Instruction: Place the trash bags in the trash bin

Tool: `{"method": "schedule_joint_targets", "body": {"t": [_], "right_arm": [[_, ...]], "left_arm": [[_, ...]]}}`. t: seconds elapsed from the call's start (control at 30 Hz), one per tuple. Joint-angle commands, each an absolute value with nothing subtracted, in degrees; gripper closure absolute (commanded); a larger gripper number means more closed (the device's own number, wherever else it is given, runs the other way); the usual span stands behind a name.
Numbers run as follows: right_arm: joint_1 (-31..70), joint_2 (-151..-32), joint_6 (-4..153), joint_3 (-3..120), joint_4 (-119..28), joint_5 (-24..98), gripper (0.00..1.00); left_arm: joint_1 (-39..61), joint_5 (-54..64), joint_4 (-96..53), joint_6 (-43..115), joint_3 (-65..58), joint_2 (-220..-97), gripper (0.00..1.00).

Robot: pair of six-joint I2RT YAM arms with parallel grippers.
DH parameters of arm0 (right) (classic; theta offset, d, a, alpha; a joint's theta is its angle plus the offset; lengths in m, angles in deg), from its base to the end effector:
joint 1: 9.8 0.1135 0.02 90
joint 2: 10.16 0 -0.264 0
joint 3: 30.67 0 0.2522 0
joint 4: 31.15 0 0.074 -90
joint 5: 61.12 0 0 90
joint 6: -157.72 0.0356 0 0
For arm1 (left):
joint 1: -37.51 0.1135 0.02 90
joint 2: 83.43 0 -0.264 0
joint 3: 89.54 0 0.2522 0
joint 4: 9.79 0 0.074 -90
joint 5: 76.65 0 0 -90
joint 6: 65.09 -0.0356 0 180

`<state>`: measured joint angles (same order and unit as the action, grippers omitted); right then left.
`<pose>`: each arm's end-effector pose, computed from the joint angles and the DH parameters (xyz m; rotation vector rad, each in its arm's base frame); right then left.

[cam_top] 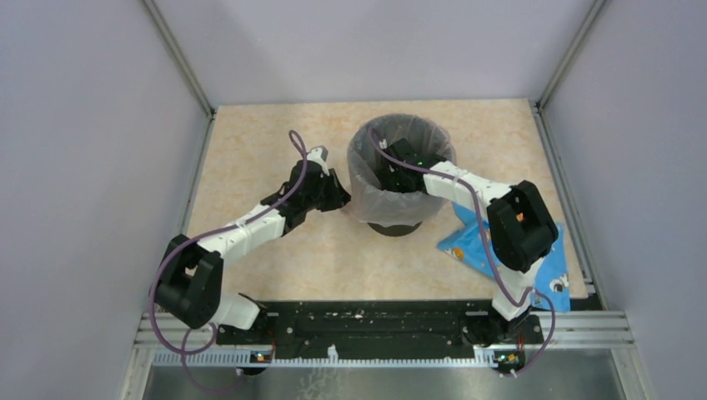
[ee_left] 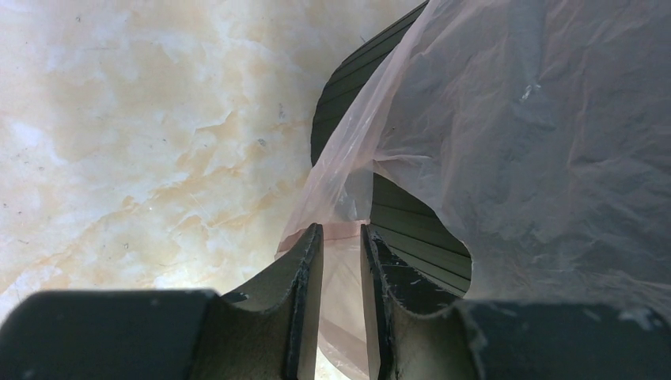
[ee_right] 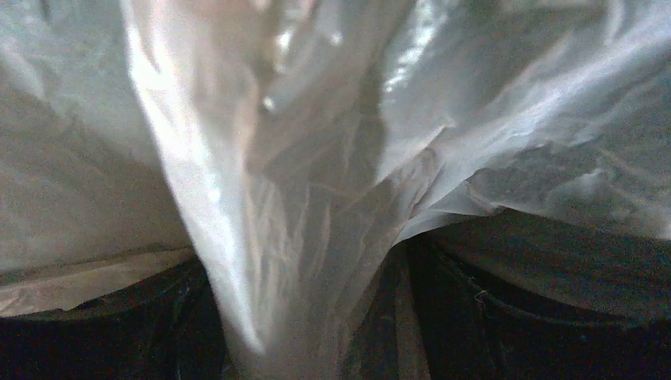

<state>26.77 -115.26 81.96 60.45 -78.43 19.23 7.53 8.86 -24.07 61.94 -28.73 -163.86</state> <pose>0.3135 0.2252 0.2118 -0.4512 2.5783 0.0881 0.2624 -0.1546 0.2281 -0.0918 2.2583 -0.7385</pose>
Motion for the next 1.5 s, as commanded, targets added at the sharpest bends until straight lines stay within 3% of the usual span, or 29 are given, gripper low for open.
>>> {"method": "schedule_joint_targets", "body": {"t": [0.0,0.5,1.47], "right_arm": [[26.62,-116.44,81.32,59.11,-75.42,17.48,0.27],[26.67,-118.41,81.23,56.96,-71.89,15.88,0.29],[26.36,-122.72,81.43,61.72,-74.78,24.35,0.30]], "left_arm": [[7.72,8.40,-22.35,60.68,-26.23,-164.47,0.70],[7.71,8.40,-23.12,59.72,-24.72,-164.74,0.69],[7.72,7.48,-23.11,59.89,-24.89,-164.19,0.69]]}}
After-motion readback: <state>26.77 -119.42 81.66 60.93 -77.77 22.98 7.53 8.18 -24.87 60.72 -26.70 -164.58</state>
